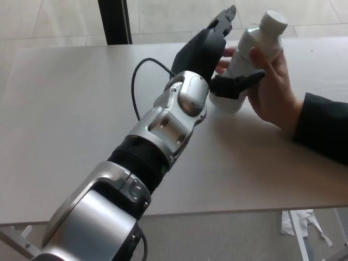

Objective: Pick up a bottle and hand it

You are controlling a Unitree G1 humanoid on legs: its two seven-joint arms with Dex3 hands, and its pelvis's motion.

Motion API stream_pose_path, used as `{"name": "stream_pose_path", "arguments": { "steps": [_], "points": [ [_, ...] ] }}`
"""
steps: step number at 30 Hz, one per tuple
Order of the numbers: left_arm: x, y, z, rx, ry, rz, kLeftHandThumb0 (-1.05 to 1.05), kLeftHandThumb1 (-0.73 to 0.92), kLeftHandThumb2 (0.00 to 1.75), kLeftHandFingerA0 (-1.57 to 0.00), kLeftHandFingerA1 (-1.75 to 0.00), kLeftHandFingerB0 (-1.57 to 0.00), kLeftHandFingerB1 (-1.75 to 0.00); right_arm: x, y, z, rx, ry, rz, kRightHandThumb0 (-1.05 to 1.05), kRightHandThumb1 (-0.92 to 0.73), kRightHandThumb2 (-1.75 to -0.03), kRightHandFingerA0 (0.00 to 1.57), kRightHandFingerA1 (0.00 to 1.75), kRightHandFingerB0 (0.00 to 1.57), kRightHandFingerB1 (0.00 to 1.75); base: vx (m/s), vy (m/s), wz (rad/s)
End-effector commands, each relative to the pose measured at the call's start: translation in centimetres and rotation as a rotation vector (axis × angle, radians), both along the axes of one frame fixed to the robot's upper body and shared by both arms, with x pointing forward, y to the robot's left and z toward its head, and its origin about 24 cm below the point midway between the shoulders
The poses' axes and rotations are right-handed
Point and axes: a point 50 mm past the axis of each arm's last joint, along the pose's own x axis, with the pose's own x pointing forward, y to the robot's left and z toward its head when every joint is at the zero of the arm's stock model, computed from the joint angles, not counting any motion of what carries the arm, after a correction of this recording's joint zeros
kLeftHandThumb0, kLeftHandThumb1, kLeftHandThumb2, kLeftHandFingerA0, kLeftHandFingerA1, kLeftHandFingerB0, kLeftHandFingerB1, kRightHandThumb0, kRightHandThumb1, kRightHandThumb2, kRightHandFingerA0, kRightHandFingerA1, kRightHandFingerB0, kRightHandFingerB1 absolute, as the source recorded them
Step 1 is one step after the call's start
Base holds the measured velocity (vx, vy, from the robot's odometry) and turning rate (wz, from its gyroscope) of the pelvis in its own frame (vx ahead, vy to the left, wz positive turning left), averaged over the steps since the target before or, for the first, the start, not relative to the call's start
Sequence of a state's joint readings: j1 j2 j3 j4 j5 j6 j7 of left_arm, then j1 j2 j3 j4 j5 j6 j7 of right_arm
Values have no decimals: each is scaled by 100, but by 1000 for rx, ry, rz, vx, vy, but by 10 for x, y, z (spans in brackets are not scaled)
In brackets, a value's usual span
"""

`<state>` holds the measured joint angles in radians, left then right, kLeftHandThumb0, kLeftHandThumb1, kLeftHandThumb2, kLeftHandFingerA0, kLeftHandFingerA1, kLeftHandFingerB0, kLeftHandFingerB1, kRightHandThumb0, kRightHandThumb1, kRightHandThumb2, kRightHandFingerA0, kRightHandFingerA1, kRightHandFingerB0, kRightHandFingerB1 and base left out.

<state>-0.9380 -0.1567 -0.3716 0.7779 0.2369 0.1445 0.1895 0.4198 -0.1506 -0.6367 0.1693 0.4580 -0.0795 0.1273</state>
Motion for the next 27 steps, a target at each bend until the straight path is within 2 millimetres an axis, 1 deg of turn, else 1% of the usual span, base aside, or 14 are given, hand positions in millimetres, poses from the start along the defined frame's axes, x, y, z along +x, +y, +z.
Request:
{"name": "stream_pose_path", "arguments": {
  "steps": [1,3,4,7,10,11,13,15,16,17,23,24,25,27],
  "points": [
    [-58,144,42,0,224,-193,-73,46,91,0,-46,-2,-22,-10,-21,5,-10,45,-90,-50,-40,-74,44,52,37,46,0,0,0],
    [-65,162,40,-21,224,-147,-73,47,90,0,-50,0,-24,-12,-24,9,-11,45,-93,-50,-39,-74,42,53,38,47,0,0,0],
    [-81,201,40,-61,202,-65,-60,65,71,-3,-51,-2,-13,-14,-23,10,-2,39,-96,-47,-41,-74,41,52,37,46,0,0,0],
    [-109,253,38,-121,156,92,-71,48,89,-8,-55,0,-26,-18,-26,12,-12,45,-104,-48,-41,-74,41,51,36,45,0,0,0],
    [-121,271,38,-164,146,163,-70,48,90,-9,-54,0,-27,-21,-28,12,-15,33,-120,-47,-41,-74,42,52,35,45,0,0,0],
    [-135,294,38,-184,119,240,-71,69,60,-19,-47,-7,-29,-22,-30,12,-18,30,-116,-48,-41,-74,42,53,35,45,0,0,0],
    [-141,301,38,-192,111,264,-71,69,60,-19,-47,-7,-29,-23,-32,12,-20,28,-121,-48,-41,-74,42,53,35,45,0,0,0],
    [-176,337,44,-230,58,455,-70,69,61,-33,-50,-14,-34,-24,-34,14,-44,47,-108,-45,-51,-56,45,46,40,33,0,0,0],
    [-198,358,49,-220,28,615,-71,52,89,-45,-59,-16,-47,-25,-34,14,-57,53,-111,-42,-53,-57,45,46,40,33,0,0,0],
    [-230,388,55,-202,-47,764,-72,65,60,-40,-59,-21,-41,-26,-35,15,-68,45,-111,-42,-53,-57,45,47,39,33,0,0,0],
    [-272,415,64,-182,-153,958,-82,67,61,-31,-73,-15,-56,-28,-40,16,-47,36,-135,-48,-41,-75,42,54,32,45,0,0,0],
    [-281,419,65,-194,-200,1021,-92,57,95,-40,-72,-12,-59,-28,-41,16,-47,39,-137,-49,-41,-75,42,54,33,45,0,0,0],
    [-294,426,63,-234,-260,1130,-82,67,61,-37,-71,-12,-58,-28,-42,15,-53,41,-134,-41,-53,-57,47,46,39,33,0,0,0],
    [-303,431,52,-279,-278,1225,-76,68,61,-45,-73,-6,-56,-29,-42,13,-46,43,-135,-40,-52,-56,47,45,39,33,0,0,0]
  ]
}}
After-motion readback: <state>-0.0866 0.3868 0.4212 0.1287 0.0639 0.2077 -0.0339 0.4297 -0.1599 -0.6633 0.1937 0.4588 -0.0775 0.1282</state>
